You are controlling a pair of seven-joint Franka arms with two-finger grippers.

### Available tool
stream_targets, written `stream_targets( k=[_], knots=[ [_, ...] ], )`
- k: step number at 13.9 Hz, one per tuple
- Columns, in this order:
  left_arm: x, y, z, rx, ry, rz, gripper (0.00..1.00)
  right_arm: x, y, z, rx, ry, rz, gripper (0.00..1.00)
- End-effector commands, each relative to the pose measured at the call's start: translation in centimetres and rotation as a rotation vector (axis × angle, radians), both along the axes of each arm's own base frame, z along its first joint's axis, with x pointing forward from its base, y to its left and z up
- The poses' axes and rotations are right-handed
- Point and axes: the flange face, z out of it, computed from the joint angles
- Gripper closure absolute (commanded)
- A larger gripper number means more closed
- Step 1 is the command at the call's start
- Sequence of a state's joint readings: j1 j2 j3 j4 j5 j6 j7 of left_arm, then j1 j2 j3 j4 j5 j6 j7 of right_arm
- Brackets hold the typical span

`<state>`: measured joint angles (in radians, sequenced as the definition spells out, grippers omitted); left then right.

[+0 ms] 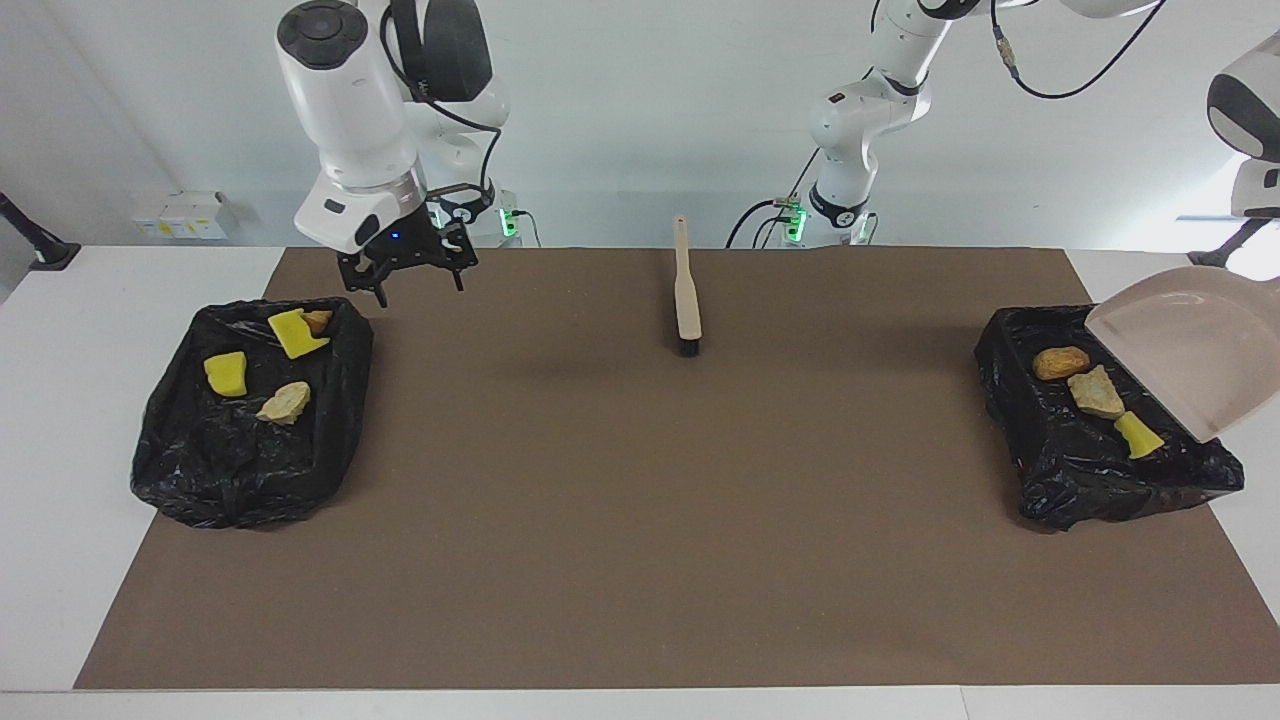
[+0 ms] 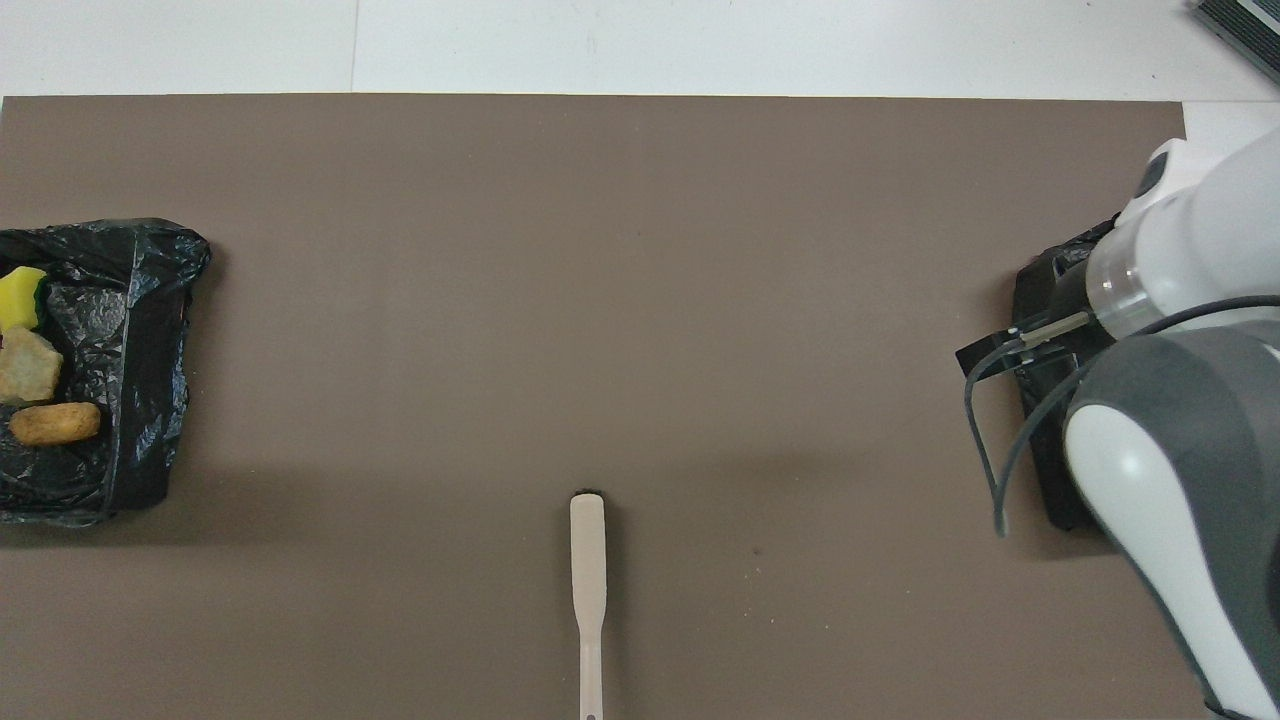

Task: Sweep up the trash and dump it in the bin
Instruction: 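Lift the emptied dustpan out of the bag with the left gripper, then carry the dustpan back to the table center with the left gripper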

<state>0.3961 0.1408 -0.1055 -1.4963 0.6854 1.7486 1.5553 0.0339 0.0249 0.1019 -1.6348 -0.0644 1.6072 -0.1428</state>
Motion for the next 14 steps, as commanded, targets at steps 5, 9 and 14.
stream_targets(
  k=[5, 9, 14],
  knots=[
    [-0.4, -6.1, 1.2, -0.317, -0.289, 0.293, 1.00, 0.8, -5.7, 2.9, -0.017, -0.045, -0.098, 0.00],
    [-0.1, -15.7, -2.2, -0.425, -0.382, 0.600, 1.00, 0.6, -8.8, 3.9, -0.019, -0.051, -0.218, 0.00],
    [-0.1, -31.0, -6.3, -0.519, -0.436, 0.867, 1.00, 0.2, -10.3, 4.2, 0.005, -0.048, -0.274, 0.00]
  ],
)
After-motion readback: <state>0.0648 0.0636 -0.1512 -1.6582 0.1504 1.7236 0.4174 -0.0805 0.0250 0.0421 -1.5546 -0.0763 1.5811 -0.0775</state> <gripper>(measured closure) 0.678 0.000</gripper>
